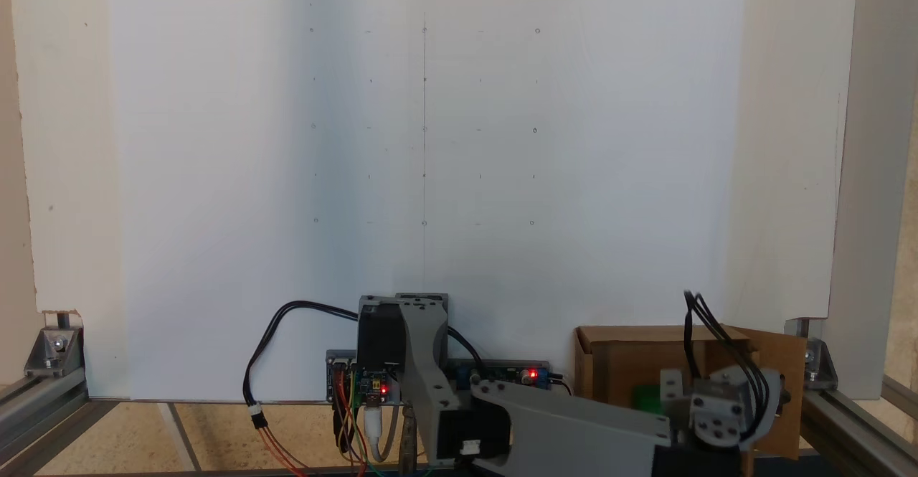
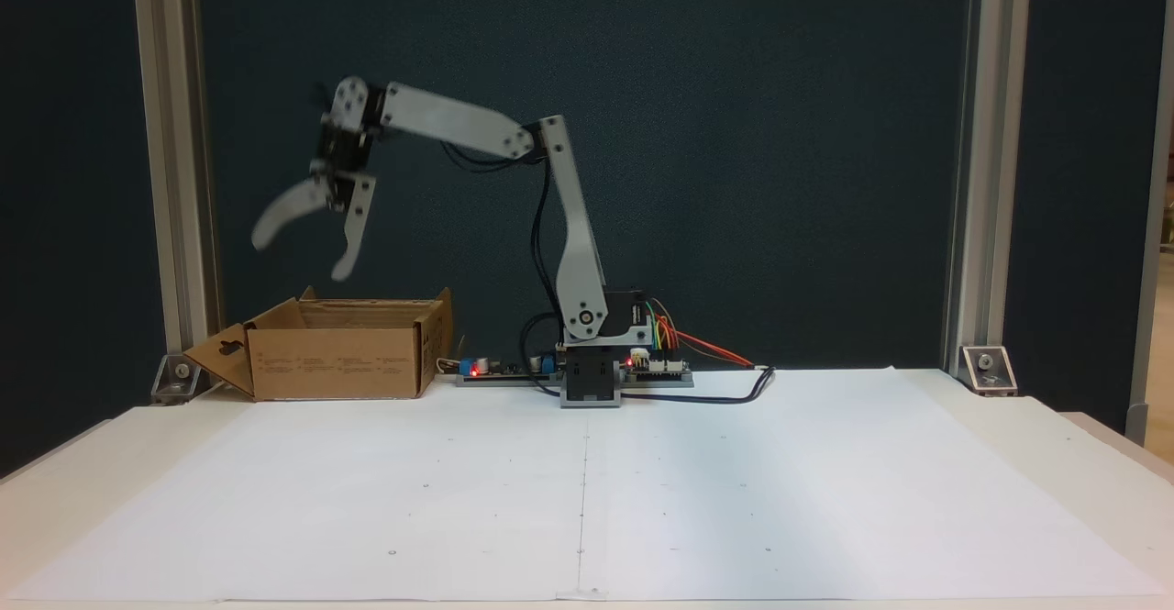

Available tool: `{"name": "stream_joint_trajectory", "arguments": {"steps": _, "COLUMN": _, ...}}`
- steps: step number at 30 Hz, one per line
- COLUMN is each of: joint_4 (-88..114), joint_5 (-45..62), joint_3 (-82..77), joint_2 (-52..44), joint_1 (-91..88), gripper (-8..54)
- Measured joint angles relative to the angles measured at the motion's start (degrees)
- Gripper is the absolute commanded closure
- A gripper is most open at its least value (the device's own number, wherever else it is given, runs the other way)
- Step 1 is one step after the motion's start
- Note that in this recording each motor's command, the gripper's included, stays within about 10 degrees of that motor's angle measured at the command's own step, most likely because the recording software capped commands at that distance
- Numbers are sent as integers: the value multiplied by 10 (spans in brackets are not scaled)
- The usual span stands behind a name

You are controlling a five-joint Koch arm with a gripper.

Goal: Grasp a green dice and put it in the bin.

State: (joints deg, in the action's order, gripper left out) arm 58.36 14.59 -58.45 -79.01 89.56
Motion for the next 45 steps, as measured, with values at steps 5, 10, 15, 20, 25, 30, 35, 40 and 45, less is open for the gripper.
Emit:
{"name": "stream_joint_trajectory", "arguments": {"steps": 5, "joint_4": 1, "joint_5": -82, "joint_3": -1, "joint_2": -60, "joint_1": -198, "gripper": -5}}
{"name": "stream_joint_trajectory", "arguments": {"steps": 10, "joint_4": 2, "joint_5": -110, "joint_3": 0, "joint_2": -107, "joint_1": -391, "gripper": -5}}
{"name": "stream_joint_trajectory", "arguments": {"steps": 15, "joint_4": 2, "joint_5": -121, "joint_3": 0, "joint_2": -135, "joint_1": -560, "gripper": -6}}
{"name": "stream_joint_trajectory", "arguments": {"steps": 20, "joint_4": 2, "joint_5": -125, "joint_3": -65, "joint_2": -175, "joint_1": -679, "gripper": -6}}
{"name": "stream_joint_trajectory", "arguments": {"steps": 25, "joint_4": -11, "joint_5": -125, "joint_3": -213, "joint_2": -240, "joint_1": -734, "gripper": -6}}
{"name": "stream_joint_trajectory", "arguments": {"steps": 30, "joint_4": -137, "joint_5": -125, "joint_3": -454, "joint_2": -322, "joint_1": -743, "gripper": -6}}
{"name": "stream_joint_trajectory", "arguments": {"steps": 35, "joint_4": -280, "joint_5": -125, "joint_3": -645, "joint_2": -395, "joint_1": -763, "gripper": -5}}
{"name": "stream_joint_trajectory", "arguments": {"steps": 40, "joint_4": -417, "joint_5": -125, "joint_3": -729, "joint_2": -449, "joint_1": -821, "gripper": -6}}
{"name": "stream_joint_trajectory", "arguments": {"steps": 45, "joint_4": -550, "joint_5": -125, "joint_3": -784, "joint_2": -491, "joint_1": -866, "gripper": -6}}
